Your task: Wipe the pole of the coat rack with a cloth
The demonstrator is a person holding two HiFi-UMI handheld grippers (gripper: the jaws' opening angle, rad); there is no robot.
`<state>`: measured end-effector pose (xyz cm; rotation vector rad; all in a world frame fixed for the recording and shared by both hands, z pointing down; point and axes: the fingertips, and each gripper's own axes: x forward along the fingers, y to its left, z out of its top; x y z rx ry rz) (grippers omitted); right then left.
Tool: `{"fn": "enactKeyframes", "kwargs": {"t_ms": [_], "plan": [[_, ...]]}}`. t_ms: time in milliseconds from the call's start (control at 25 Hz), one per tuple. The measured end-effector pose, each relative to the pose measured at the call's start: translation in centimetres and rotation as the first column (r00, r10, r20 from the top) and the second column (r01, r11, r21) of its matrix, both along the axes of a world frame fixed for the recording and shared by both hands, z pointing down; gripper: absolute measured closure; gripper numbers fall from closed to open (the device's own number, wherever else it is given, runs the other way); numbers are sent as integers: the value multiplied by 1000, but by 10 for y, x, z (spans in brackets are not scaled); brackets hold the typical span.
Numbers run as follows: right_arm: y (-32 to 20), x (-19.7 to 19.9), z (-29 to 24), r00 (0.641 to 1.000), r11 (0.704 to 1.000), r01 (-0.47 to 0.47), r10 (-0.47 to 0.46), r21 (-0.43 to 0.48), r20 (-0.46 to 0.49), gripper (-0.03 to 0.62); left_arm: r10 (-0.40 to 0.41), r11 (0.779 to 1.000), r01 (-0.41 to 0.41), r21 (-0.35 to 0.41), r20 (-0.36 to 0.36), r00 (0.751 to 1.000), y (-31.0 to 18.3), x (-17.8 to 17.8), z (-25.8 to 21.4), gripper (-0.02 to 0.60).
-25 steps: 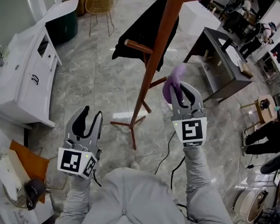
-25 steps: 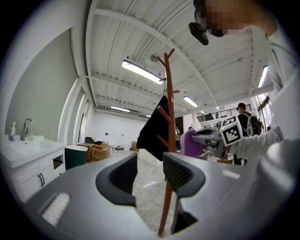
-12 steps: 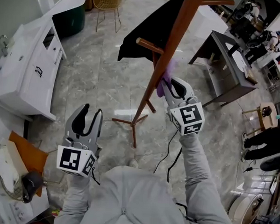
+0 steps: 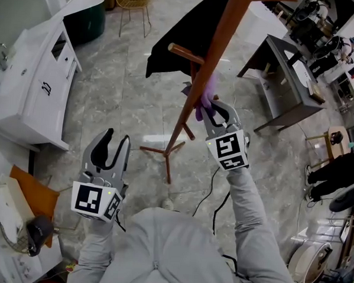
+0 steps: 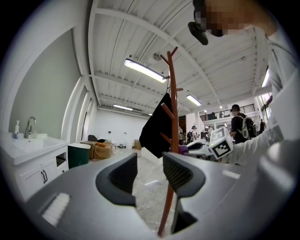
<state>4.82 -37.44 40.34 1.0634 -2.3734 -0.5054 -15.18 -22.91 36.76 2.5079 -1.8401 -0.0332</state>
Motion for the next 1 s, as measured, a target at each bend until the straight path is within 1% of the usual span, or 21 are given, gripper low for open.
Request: {"fn": "enactKeyframes", "kwargs": {"t_ms": [80, 160, 440, 720, 1000], "plan": [[-1, 9, 1, 997, 998, -36, 39, 60, -66, 539, 5, 1000, -5, -1, 2, 1000, -1, 2, 0, 403], [-3, 18, -6, 994, 992, -69, 77, 105, -77, 539, 7, 1000, -7, -2, 4, 1000, -1, 3, 0, 403], [-15, 64, -31, 978, 968, -210, 209, 141, 19, 539, 17, 1000, -17, -6, 10, 1000, -1, 4, 0, 403], [-24, 101, -47, 954, 940, -298, 294, 165, 51, 539, 31, 1000, -31, -4, 18, 999, -3, 10, -2, 403], [-18, 139, -51, 924, 909, -382, 376, 166, 67, 539, 47, 999, -47, -3, 25, 999, -1, 15, -4, 403]]}}
